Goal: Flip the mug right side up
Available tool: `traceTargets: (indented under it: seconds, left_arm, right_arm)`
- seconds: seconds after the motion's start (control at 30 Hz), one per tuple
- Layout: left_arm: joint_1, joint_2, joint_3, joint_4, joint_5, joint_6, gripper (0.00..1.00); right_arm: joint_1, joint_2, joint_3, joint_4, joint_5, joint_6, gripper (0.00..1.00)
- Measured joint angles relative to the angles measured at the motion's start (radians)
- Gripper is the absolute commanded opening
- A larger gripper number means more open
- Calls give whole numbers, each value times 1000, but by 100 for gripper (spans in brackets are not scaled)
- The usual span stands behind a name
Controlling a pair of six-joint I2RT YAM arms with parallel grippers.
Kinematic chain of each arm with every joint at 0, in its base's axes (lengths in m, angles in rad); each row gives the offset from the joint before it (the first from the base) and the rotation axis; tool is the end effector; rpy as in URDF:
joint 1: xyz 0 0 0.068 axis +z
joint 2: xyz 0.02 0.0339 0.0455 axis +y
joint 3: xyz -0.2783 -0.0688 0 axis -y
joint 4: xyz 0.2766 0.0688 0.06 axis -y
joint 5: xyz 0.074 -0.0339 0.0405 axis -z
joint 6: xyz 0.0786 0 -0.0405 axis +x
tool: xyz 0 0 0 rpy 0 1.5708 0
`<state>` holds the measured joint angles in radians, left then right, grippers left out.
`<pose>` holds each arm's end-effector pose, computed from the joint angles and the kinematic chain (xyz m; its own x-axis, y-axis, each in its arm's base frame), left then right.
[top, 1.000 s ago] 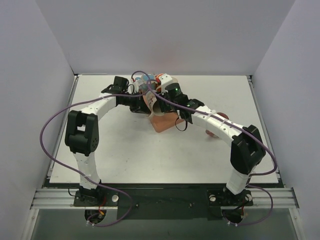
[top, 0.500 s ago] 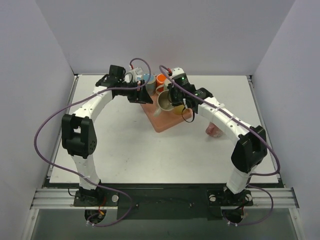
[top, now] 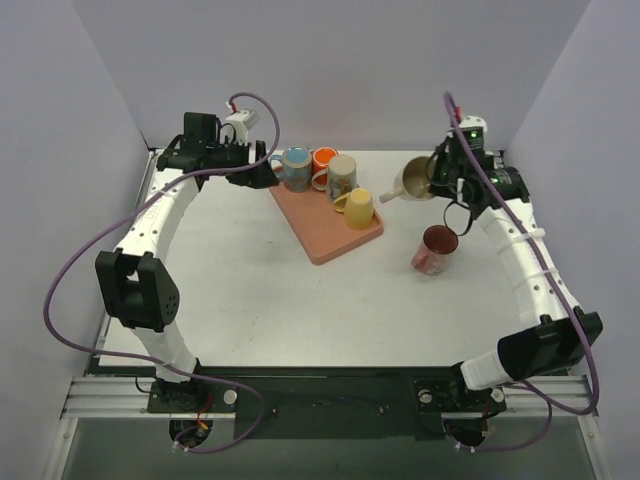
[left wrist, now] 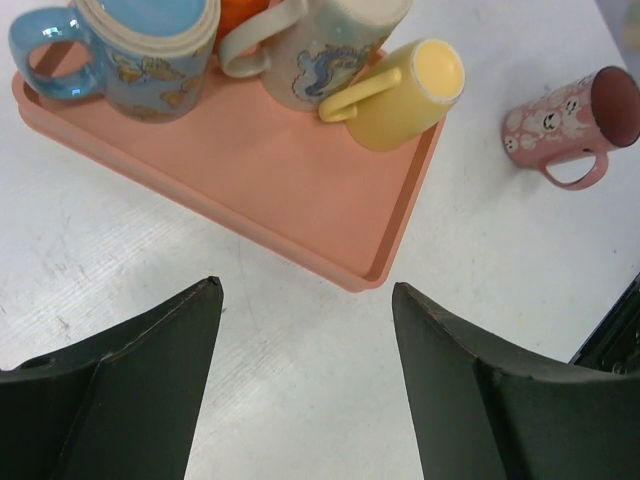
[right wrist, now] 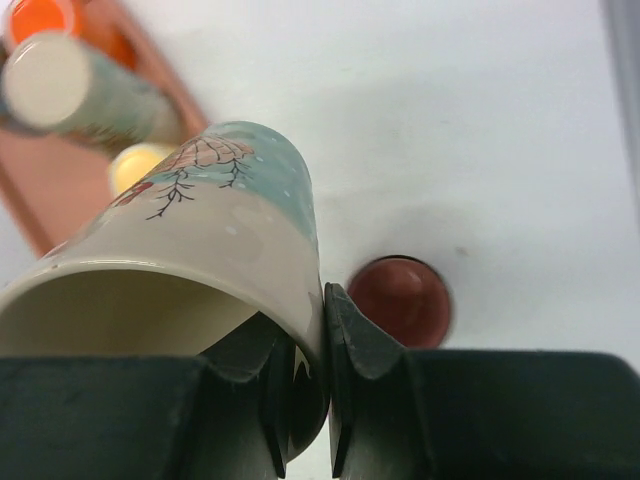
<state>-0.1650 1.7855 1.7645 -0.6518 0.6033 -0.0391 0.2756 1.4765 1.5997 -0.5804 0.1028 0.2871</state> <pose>0.4519 -0.1205 0.3531 -0.6366 0.0734 -0.7677 0.5485 0.7428 -0.3839 0.3847 0.1004 0.4169 -0.4590 0.1629 -0.8734 -0.0543 0.9761 0.2106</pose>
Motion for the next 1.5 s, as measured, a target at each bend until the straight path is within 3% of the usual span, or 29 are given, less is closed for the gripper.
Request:
traceTargets:
  seconds: [0.37,0.6,0.83,1.13,1.37,1.5]
  left_arm:
    - [-4,-2,-53,-33,-49,87,80]
    - [-8,-2,-66,-29,-50,100,79]
    - [-22,-2,-84,-19,-50,101,79]
    - [-23,-3,-94,-18,-50,122,79]
    - [-37,-3,-103,-7,-68,148,80]
    - [-61,-3,-122,9,-80,172,78]
  right_arm:
    - [-476,-238,-167,-92,126,-2,0]
    - [-710,-235,-395,-106,-28,-9,0]
    - [-727,-97,-476,-98,-138,-56,0]
    - [-724,-28,-469,-75,-232,-344,0]
    - [-628,36,-458,-35,-201,-497,0]
    - [-578,37,-458,-9,-185,-541,15]
